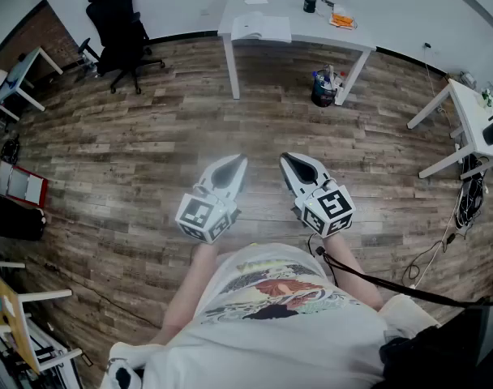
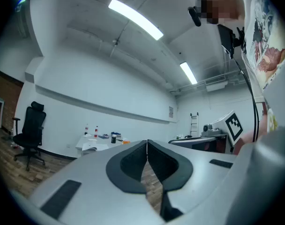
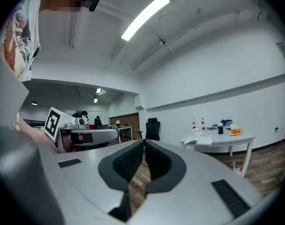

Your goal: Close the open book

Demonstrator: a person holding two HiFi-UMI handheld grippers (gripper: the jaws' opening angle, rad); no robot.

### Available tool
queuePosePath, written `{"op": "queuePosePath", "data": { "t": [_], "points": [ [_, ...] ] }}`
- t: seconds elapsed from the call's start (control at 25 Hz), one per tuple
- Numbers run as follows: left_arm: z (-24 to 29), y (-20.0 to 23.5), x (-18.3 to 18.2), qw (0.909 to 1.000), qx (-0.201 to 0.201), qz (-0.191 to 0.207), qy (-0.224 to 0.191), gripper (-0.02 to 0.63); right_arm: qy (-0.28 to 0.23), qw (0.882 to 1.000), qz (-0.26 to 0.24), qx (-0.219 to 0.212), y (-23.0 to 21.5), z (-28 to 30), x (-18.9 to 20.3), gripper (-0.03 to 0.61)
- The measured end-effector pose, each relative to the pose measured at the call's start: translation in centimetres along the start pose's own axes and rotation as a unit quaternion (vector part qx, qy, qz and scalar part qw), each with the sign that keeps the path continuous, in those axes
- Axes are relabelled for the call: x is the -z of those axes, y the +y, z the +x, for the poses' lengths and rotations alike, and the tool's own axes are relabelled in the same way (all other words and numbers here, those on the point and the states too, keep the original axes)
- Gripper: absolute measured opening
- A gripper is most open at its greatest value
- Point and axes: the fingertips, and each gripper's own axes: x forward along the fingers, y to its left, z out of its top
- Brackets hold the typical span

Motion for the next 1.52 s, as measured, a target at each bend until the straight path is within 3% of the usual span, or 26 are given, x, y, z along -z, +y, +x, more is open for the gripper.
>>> {"op": "queuePosePath", "data": {
  "t": [0.72, 1.52],
  "points": [
    [-0.4, 0.3, 0.4, 1.0000, 0.002, -0.003, 0.002, 0.012, 0.005, 1.000, 0.008, -0.027, 1.3, 0.8, 0.6, 0.029],
    [-2.6, 1.8, 1.8, 0.9997, 0.016, -0.015, 0.014, 0.012, 0.023, 1.000, 0.003, -0.018, 3.7, 2.6, 2.4, 0.029]
  ]
}}
